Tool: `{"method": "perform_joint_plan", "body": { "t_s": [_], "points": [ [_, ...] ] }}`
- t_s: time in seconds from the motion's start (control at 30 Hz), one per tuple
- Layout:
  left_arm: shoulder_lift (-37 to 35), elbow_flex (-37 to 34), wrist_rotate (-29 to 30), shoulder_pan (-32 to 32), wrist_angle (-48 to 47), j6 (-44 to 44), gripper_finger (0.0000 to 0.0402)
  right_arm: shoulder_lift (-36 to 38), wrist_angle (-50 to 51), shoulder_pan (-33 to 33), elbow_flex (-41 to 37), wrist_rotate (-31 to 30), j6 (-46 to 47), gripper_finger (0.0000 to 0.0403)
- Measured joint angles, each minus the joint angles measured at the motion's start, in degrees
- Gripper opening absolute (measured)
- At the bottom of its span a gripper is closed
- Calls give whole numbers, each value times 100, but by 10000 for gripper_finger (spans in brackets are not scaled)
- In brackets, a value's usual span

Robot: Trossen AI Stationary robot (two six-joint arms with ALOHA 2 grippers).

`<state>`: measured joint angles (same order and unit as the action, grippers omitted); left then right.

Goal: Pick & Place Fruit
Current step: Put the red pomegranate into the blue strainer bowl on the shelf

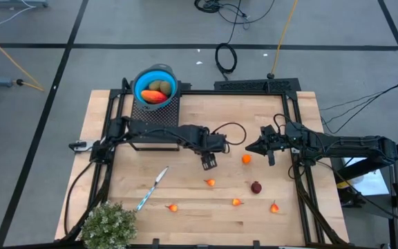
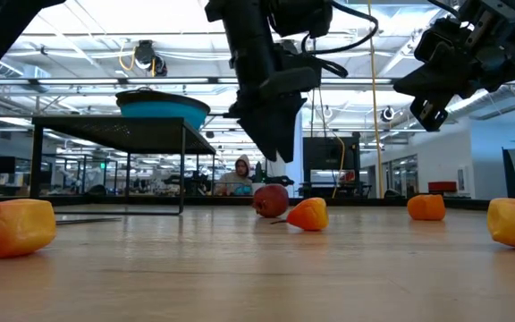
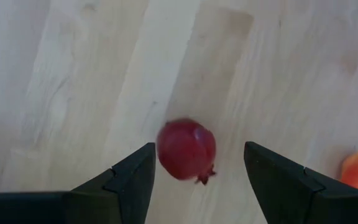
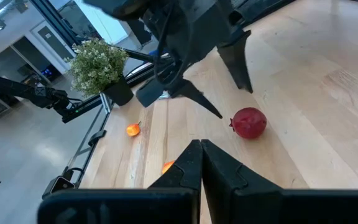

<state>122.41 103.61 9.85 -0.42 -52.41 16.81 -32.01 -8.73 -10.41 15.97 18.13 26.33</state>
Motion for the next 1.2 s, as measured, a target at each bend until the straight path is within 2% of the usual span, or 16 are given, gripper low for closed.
{"method": "perform_joint_plan", "body": {
  "t_s": [0.27,0.5,0.83,1.2],
  "points": [
    [9,-189,-96,126,177,481,297,0,0,1,-2,1,-1,0],
    [11,-269,-18,24,241,284,332,0,0,2,-2,1,0,0],
    [11,-734,168,45,603,276,334,2,0,0,-7,2,0,0],
    [42,-802,218,51,863,140,324,0,-2,1,-7,1,0,0]
  ]
}}
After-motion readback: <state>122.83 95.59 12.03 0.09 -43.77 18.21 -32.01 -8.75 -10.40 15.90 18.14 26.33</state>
